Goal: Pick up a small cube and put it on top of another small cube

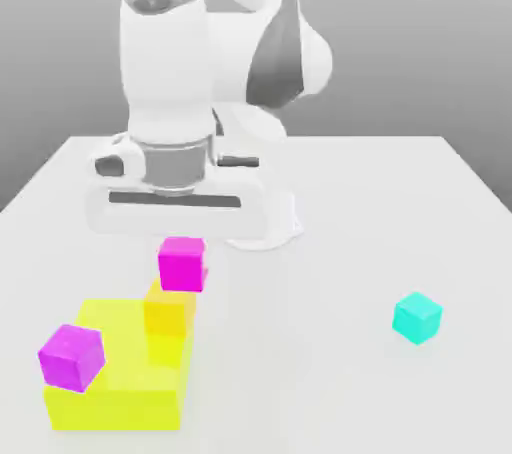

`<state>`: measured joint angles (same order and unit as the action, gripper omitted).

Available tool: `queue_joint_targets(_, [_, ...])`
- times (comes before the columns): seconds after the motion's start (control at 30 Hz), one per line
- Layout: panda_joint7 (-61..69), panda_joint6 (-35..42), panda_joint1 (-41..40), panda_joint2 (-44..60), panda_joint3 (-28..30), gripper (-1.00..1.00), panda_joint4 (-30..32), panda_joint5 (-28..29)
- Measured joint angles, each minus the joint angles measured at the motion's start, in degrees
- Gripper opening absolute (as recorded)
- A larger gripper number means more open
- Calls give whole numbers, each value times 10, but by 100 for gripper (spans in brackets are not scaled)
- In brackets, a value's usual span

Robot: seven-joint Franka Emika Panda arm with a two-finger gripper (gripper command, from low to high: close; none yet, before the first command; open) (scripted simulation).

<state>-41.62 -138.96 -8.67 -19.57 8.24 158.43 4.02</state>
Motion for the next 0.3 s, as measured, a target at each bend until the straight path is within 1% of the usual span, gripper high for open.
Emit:
queue_joint_targets(0.07, [-4,-21,-8,7,4,-100,14,1])
queue_joint_targets(0.17, [-1,-86,-8,58,8,-100,28,-4])
queue_joint_targets(0.2, [0,-109,-7,77,9,100,33,-5])
queue_joint_targets(0.3, [0,-109,-7,77,9,100,33,-5])
